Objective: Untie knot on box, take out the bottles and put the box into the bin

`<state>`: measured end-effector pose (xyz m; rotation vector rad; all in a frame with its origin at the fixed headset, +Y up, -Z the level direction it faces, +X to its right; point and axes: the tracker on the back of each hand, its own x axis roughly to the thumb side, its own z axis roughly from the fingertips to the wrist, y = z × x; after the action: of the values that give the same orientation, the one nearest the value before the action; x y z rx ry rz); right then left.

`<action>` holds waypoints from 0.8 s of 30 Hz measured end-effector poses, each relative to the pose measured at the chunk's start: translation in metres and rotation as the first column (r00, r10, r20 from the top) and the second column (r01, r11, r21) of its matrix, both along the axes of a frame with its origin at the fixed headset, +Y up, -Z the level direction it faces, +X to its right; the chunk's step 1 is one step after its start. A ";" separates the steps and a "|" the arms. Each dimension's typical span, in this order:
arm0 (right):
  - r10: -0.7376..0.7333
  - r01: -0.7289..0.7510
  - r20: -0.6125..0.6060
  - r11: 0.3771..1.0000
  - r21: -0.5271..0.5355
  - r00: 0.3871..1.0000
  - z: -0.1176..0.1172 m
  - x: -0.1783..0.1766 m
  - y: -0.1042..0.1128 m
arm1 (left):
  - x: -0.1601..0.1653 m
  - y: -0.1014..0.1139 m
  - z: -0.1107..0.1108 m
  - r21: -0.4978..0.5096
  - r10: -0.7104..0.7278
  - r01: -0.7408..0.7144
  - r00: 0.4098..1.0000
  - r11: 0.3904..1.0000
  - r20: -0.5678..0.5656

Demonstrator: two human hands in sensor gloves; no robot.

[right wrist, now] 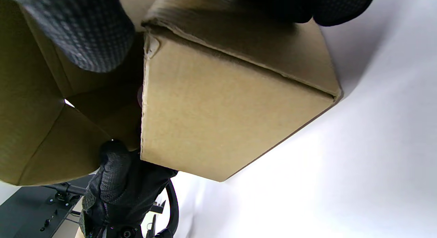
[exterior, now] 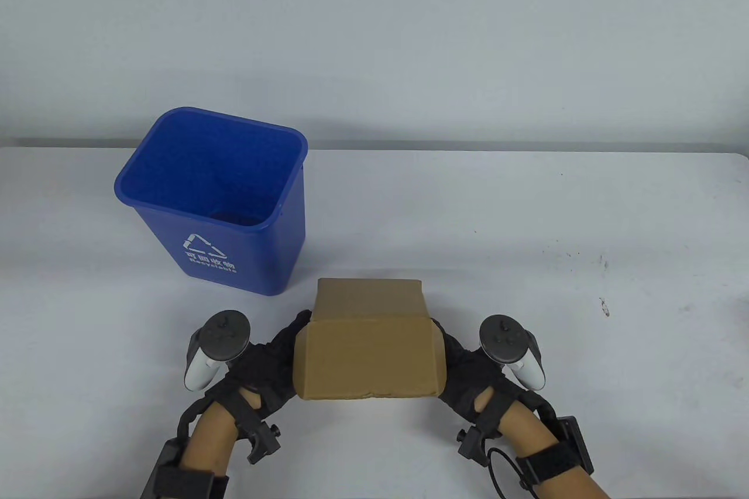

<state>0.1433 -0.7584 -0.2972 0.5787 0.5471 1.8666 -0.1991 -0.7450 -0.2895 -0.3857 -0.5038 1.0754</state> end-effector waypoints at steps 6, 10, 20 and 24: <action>-0.017 0.017 0.006 1.000 0.000 1.000 0.000 0.000 0.000 | -0.001 -0.001 0.000 -0.005 0.003 -0.003 1.000 1.000 -0.004; -0.022 0.022 0.010 1.000 0.008 1.000 0.001 0.000 0.000 | -0.001 -0.001 0.000 -0.005 -0.003 0.003 1.000 1.000 -0.014; 0.006 -0.017 0.085 0.992 0.125 0.996 0.001 0.001 0.004 | 0.001 -0.001 0.001 -0.006 -0.006 0.006 0.999 1.000 -0.040; 0.033 -0.070 0.153 0.968 0.242 0.988 0.002 0.003 0.013 | 0.002 0.000 0.001 0.000 -0.022 0.022 0.999 1.000 -0.043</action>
<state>0.1464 -0.7458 -0.2952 0.5873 0.2346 2.0240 -0.1967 -0.7448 -0.2885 -0.3659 -0.4609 1.0600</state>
